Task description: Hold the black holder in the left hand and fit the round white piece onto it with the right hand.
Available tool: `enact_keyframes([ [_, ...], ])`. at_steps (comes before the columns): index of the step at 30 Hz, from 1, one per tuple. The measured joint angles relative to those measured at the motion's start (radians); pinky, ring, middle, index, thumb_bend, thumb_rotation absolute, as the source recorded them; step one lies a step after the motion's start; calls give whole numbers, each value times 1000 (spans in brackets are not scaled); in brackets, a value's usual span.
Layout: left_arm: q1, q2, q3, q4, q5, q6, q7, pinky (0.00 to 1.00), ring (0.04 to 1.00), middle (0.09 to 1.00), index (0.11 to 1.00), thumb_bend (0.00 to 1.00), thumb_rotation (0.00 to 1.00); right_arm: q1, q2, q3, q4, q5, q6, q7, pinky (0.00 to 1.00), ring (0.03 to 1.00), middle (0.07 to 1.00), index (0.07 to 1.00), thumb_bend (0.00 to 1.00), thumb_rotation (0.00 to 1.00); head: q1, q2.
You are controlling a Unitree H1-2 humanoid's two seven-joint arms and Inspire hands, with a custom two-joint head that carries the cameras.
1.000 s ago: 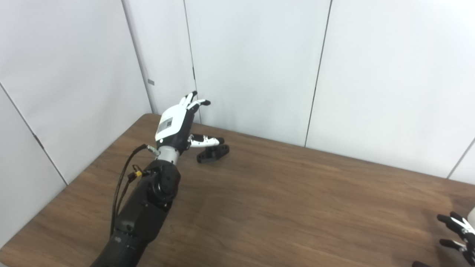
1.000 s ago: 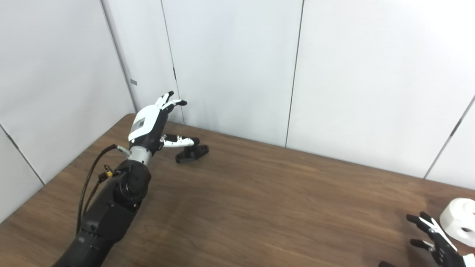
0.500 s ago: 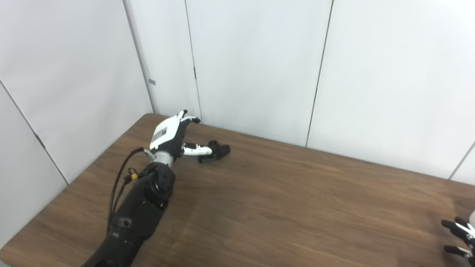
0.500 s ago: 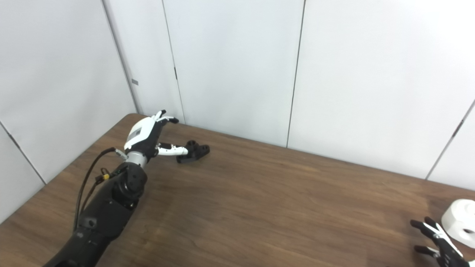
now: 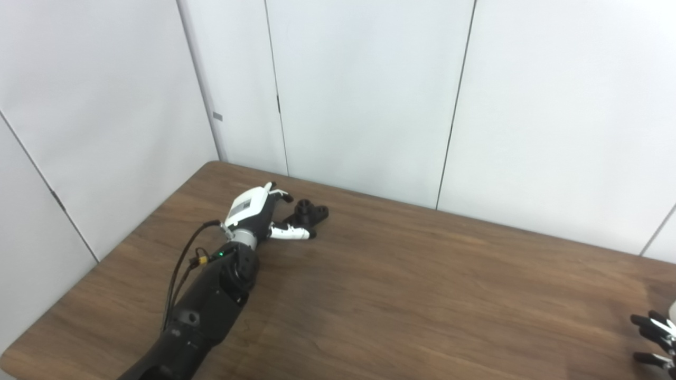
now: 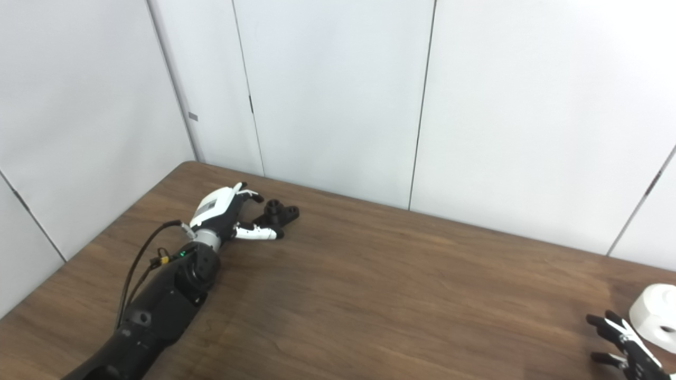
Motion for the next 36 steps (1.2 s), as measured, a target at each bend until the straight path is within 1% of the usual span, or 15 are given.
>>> enact_keyframes([
  [2, 0, -2, -11, 11, 2, 0, 5, 1000, 1000, 1000, 791, 1000, 379, 0, 0, -1, 0, 0, 0, 0, 664, 848, 917, 769, 803, 177, 0, 0],
  [4, -9, -2, -49, 54, 34, 0, 38, 1000, 1000, 1000, 786, 1000, 376, 2, 0, -1, -3, 1, 4, 3, 665, 853, 921, 773, 798, 175, 2, 0],
  [7, -26, -2, -80, 115, 78, -1, 107, 1000, 1000, 1000, 787, 1000, 365, 10, -2, -2, -10, 2, 6, 9, 669, 851, 922, 774, 795, 183, -2, -2],
  [10, -44, -2, -89, 154, 82, -1, 137, 1000, 1000, 1000, 788, 1000, 358, 15, -3, -3, -16, 1, 7, 9, 674, 851, 920, 774, 795, 189, -2, -2],
  [15, -59, -3, -99, 192, 81, -2, 158, 1000, 1000, 1000, 787, 1000, 358, 22, -3, -3, -24, 6, 15, 12, 677, 861, 928, 776, 799, 183, -5, 0],
  [20, -65, -5, -99, 208, 74, -4, 165, 1000, 1000, 1000, 781, 999, 336, 26, -3, -3, -30, 9, 18, 12, 675, 861, 929, 773, 794, 174, -9, 6],
  [22, -66, -10, -92, 214, 52, -12, 176, 1000, 1000, 1000, 767, 997, 332, 28, -3, -3, -32, 10, 19, 13, 677, 856, 929, 773, 795, 177, -11, 6],
  [26, -67, -39, -34, 237, -33, -68, 197, 1000, 1000, 1000, 743, 965, 287, 29, -3, -3, -35, 11, 25, 13, 674, 846, 925, 773, 791, 180, -12, 11],
  [28, -71, -41, -24, 247, -58, -81, 199, 1000, 1000, 1000, 732, 947, 275, 29, -3, -3, -37, 10, 28, 13, 666, 843, 923, 772, 788, 183, -14, 15],
  [30, -76, -41, -15, 256, -84, -98, 198, 1000, 1000, 1000, 704, 933, 237, 30, -3, -3, -47, 7, 36, 13, 659, 843, 922, 771, 786, 183, -15, 17],
  [32, -78, -43, -1, 264, -120, -128, 196, 1000, 1000, 1000, 631, 898, 167, 35, -3, -3, -59, -1, 44, 13, 652, 841, 921, 770, 782, 176, -17, 20],
  [33, -78, -46, 4, 269, -135, -145, 196, 1000, 1000, 1000, 610, 888, 147, 37, -3, -2, -60, -3, 45, 13, 650, 840, 920, 770, 780, 172, -17, 20],
  [34, -78, -50, 10, 275, -149, -160, 197, 1000, 1000, 1000, 540, 673, 100, 38, -3, -3, -61, -4, 46, 12, 649, 839, 920, 770, 778, 166, -17, 20],
  [35, -80, -53, 15, 280, -160, -170, 198, 1000, 1000, 1000, 515, 600, 83, 38, -3, -3, -64, -5, 50, 13, 652, 839, 920, 770, 777, 164, -17, 21],
  [36, -82, -55, 16, 283, -167, -181, 199, 1000, 1000, 991, 494, 549, 69, 38, -3, -3, -66, -5, 53, 13, 656, 837, 920, 770, 777, 167, -17, 23],
])
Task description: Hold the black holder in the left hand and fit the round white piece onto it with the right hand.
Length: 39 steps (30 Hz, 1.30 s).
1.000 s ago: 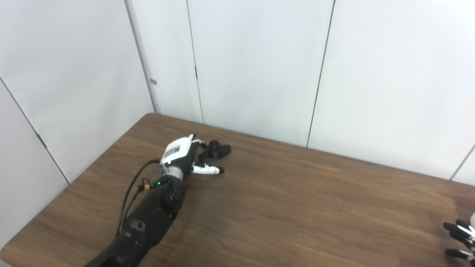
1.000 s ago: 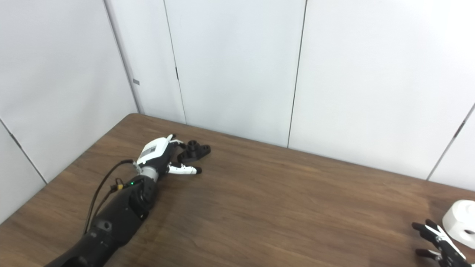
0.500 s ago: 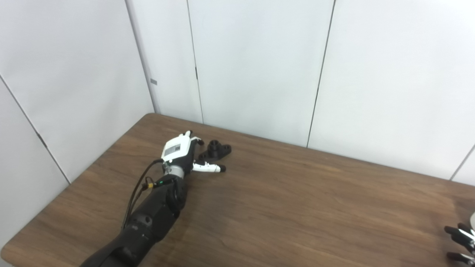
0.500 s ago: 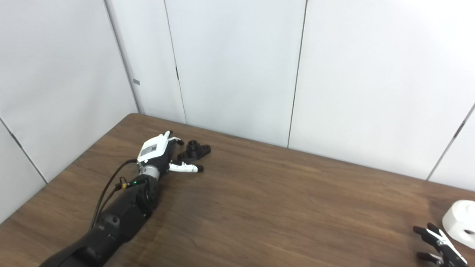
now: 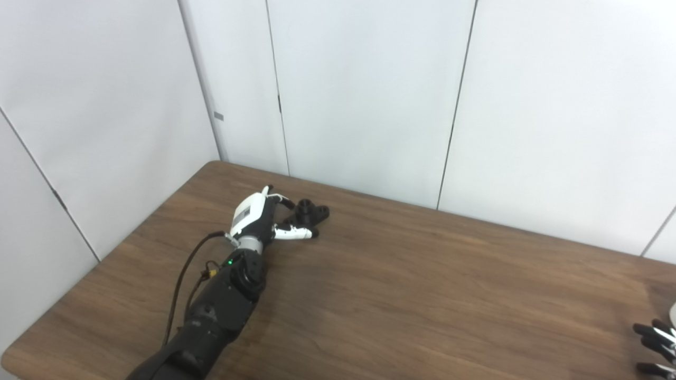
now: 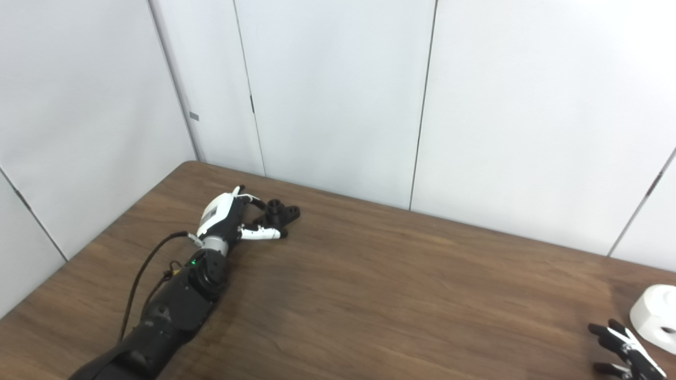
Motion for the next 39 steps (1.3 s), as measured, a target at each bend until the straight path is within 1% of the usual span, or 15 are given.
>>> enact_keyframes([
  [2, -2, -6, -2, 13, -12, -21, 3, 1000, 1000, 979, 487, 533, 64, 1, 0, 0, 0, 0, 3, 0, 656, 834, 920, 770, 776, 170, 0, 2],
  [5, -2, -18, -6, 23, -15, -41, 27, 1000, 1000, 959, 483, 525, 61, 1, 0, 0, -1, 0, 4, 0, 655, 833, 919, 769, 769, 160, -3, 5],
  [8, -2, -22, -7, 39, -22, -67, 39, 1000, 1000, 958, 483, 525, 60, 2, 0, 0, -5, -2, 5, 0, 646, 824, 916, 768, 766, 179, -3, 9],
  [12, -2, -27, -6, 70, -36, -121, 56, 1000, 1000, 957, 483, 525, 62, 2, 0, -1, -6, -2, 5, 0, 638, 811, 919, 769, 759, 167, -3, 9],
  [15, -3, -29, -5, 83, -45, -146, 58, 1000, 1000, 952, 483, 525, 59, 2, 0, -1, -12, -1, 20, 0, 626, 799, 920, 770, 747, 153, -5, 12],
  [18, -2, -30, -5, 90, -59, -172, 58, 1000, 1000, 946, 483, 524, 56, 2, 0, -2, -21, -1, 22, 0, 615, 791, 918, 771, 747, 161, -9, 15],
  [20, -3, -29, -5, 97, -63, -183, 58, 1000, 1000, 942, 483, 524, 58, 2, 0, -2, -21, -2, 23, 0, 623, 794, 920, 772, 748, 168, -11, 15],
  [24, -2, -23, -19, 101, -66, -200, 51, 1000, 1000, 944, 483, 525, 58, 1, 1, -1, -21, -7, 23, -3, 606, 783, 915, 767, 747, 159, -23, 12],
  [27, 2, -10, -42, 93, -66, -217, 21, 1000, 1000, 955, 483, 525, 60, 0, 6, -1, -21, -10, 24, -4, 607, 782, 914, 764, 749, 149, -34, 12],
  [30, 21, -5, -71, 41, -70, -230, -26, 1000, 1000, 966, 484, 525, 61, -2, 12, -1, -21, -11, 24, -4, 612, 789, 914, 764, 751, 152, -43, 12],
  [34, 47, -20, -123, -52, -68, -247, -99, 1000, 1000, 983, 484, 525, 61, -5, 18, -1, -22, -19, 24, -5, 616, 795, 914, 765, 752, 164, -55, 15],
  [37, 53, -30, -167, -102, -66, -256, -162, 1000, 1000, 987, 482, 525, 62, -6, 25, -1, -24, -22, 25, -7, 616, 796, 913, 762, 762, 191, -74, 18],
  [39, 53, -39, -186, -125, -66, -260, -194, 1000, 1000, 995, 482, 525, 63, -6, 30, -1, -25, -25, 25, -8, 616, 791, 914, 763, 760, 182, -89, 25],
])
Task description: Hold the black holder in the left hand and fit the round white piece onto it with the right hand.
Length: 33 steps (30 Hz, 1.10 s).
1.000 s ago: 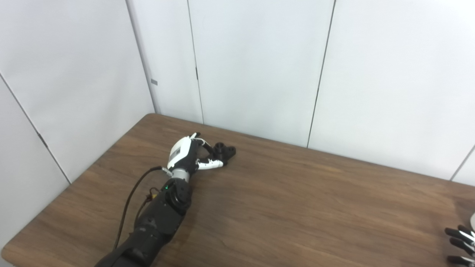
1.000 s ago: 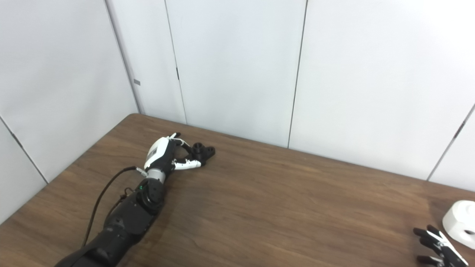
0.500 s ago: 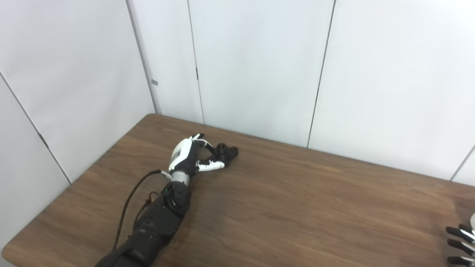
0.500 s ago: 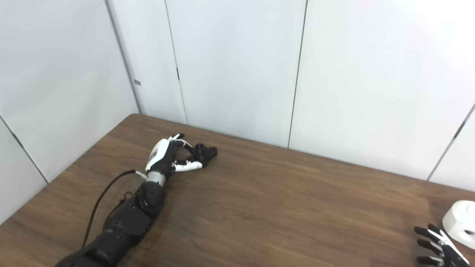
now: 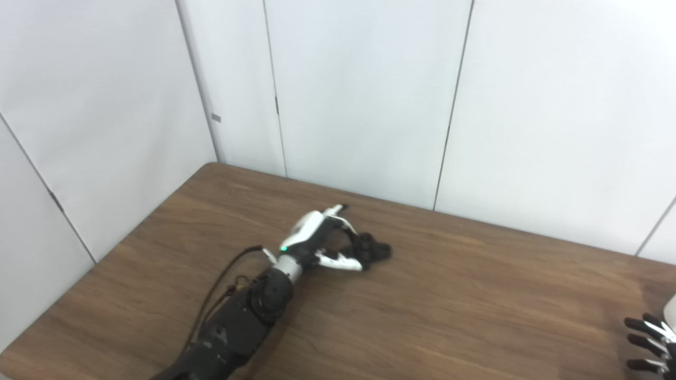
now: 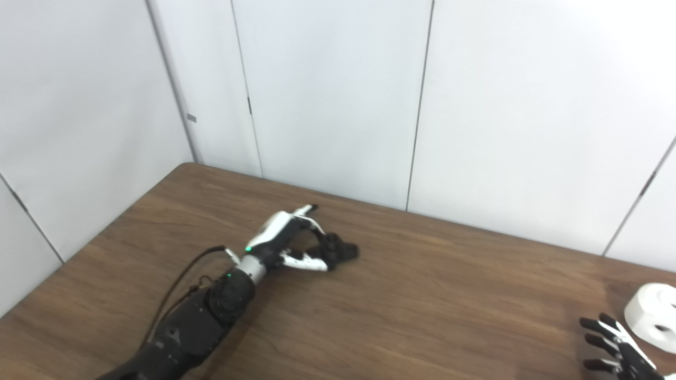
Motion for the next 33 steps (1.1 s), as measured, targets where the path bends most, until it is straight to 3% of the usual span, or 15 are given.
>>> enact_keyframes([
  [5, 6, -7, -39, -54, -3, -23, -80, 990, 1000, 993, 482, 525, 63, 0, 8, 0, -8, 5, 1, 0, 637, 781, 924, 764, 738, 118, -47, 8],
  [14, 24, -33, -153, -171, 49, -28, -168, 1000, 1000, 984, 482, 525, 63, -1, 46, 2, -40, 1, 1, -3, 600, 755, 910, 765, 745, 154, -157, 9],
  [16, 24, -43, -174, -182, 60, -28, -174, 1000, 1000, 979, 482, 525, 61, -1, 49, 3, -43, -5, 1, -11, 590, 753, 912, 764, 737, 149, -181, -3],
  [24, 8, -80, -237, -162, 99, -68, -164, 1000, 1000, 965, 481, 524, 62, -3, 66, 12, -78, -41, 0, -32, 598, 762, 918, 759, 709, 160, -218, 17],
  [33, -13, -118, -299, -144, 149, -69, -126, 1000, 1000, 969, 481, 524, 62, -19, 69, 14, -109, -41, 2, -32, 604, 780, 915, 760, 706, 145, -275, 20],
])
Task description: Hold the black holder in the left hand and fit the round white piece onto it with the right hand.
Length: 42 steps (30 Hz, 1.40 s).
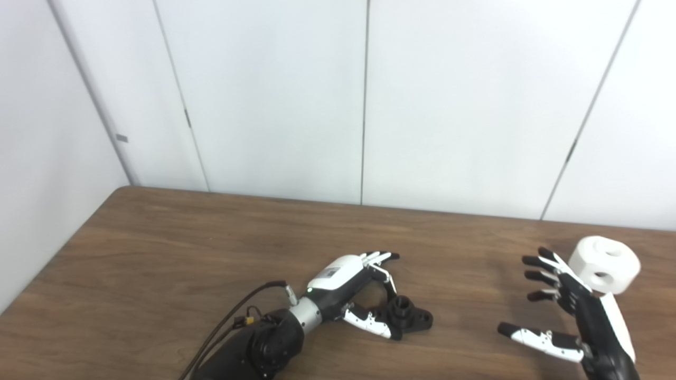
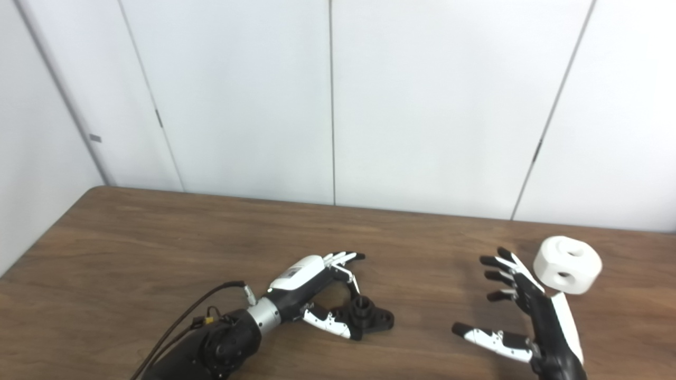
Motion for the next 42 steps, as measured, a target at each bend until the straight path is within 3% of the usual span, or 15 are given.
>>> enact_keyframes([
  [5, -11, -12, -12, 18, 9, 1, 10, 1000, 1000, 966, 481, 524, 59, -24, -24, 11, -54, -27, 59, 29, 594, 777, 905, 780, 716, 131, -52, 14],
  [10, -10, -15, -14, 22, 12, 2, 25, 1000, 1000, 965, 481, 524, 59, -74, -100, 37, -118, -108, 202, 101, 601, 759, 839, 779, 751, 43, -141, 37],
  [15, -9, -9, -14, 22, 12, -2, 26, 1000, 1000, 962, 482, 524, 60, -163, -163, 96, -176, -282, 365, 176, 676, 834, 890, 798, 768, 127, -218, 29],
  [18, -10, -4, -16, 21, 12, -3, 26, 1000, 1000, 967, 482, 525, 61, -226, -213, 143, -199, -418, 432, 234, 632, 830, 911, 806, 803, 181, -290, 18],
  [23, -14, 8, -20, 29, 11, -25, 26, 1000, 1000, 955, 482, 525, 60, -322, -307, 188, -198, -574, 446, 315, 688, 881, 946, 819, 845, 223, -379, 2],
  [27, -17, 21, -20, 41, 8, -55, 26, 1000, 1000, 955, 483, 525, 59, -403, -345, 208, -159, -664, 474, 381, 675, 874, 953, 837, 856, 223, -425, -14],
  [33, -17, 37, -18, 58, 0, -107, 26, 1000, 1000, 951, 483, 525, 59, -476, -352, 250, -68, -767, 494, 476, 674, 899, 974, 861, 900, 250, -554, -48],
  [37, -15, 45, -9, 83, -10, -154, 32, 1000, 1000, 945, 482, 524, 58, -530, -372, 276, -23, -847, 512, 578, 763, 954, 999, 897, 926, 301, -578, -63],
  [42, -16, 47, -4, 100, -18, -174, 34, 1000, 1000, 944, 482, 524, 58, -605, -408, 279, 39, -905, 542, 707, 717, 916, 1000, 895, 949, 307, -597, -64],
])
